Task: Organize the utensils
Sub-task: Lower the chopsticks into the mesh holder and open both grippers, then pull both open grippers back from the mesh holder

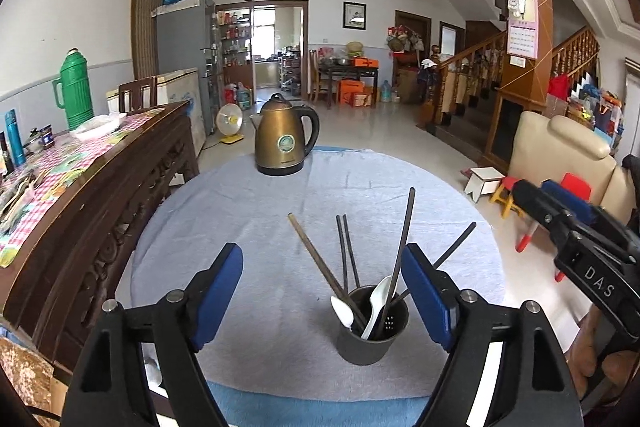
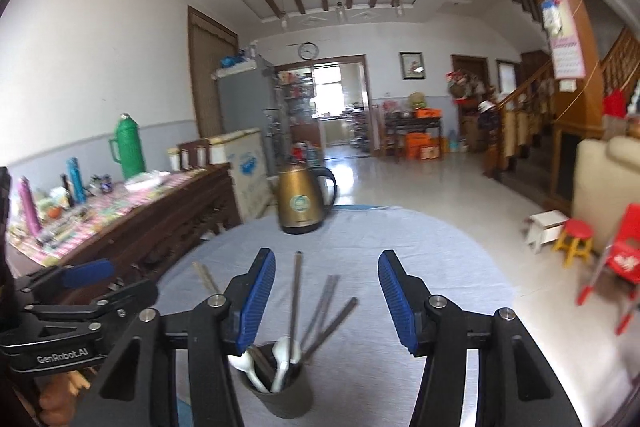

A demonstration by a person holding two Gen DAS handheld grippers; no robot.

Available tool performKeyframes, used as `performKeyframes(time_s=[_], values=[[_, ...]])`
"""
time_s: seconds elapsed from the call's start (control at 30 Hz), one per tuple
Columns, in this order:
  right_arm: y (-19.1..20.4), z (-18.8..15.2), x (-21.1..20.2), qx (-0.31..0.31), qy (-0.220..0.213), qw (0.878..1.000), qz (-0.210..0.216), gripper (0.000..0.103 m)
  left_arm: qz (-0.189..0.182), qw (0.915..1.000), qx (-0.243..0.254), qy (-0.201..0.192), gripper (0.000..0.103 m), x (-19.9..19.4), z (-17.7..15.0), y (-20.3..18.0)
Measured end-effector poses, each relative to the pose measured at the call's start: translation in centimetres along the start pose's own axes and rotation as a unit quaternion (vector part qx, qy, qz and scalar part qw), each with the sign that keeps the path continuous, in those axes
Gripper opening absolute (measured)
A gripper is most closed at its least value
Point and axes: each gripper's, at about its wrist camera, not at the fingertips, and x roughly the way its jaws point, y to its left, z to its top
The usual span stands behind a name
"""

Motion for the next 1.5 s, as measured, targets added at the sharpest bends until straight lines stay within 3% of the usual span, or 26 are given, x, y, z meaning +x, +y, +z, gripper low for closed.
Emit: performKeyframes(time_s=[0.27,1.07,1.5], values=[[1.4,1.0,-2.8,-0.037,-0.012,0.998,-0.054,0.064,0.023,0.9997,-0.012,0.002,0.082,-1.4,-0.4,0.5],[2.2,2.4,-7.8,-0.027,-0.018,0.996,-0.082,0.067,0.061,0.9966,0.036,-0.043,0.087,-8.0,-0.3,-1.1],[2.2,3.8,-10.3,-0.015,-0.051,0.995,-0.081,0.069,0.069,0.9937,0.053,-0.071,0.092,-10.4,0.0,-1.7]])
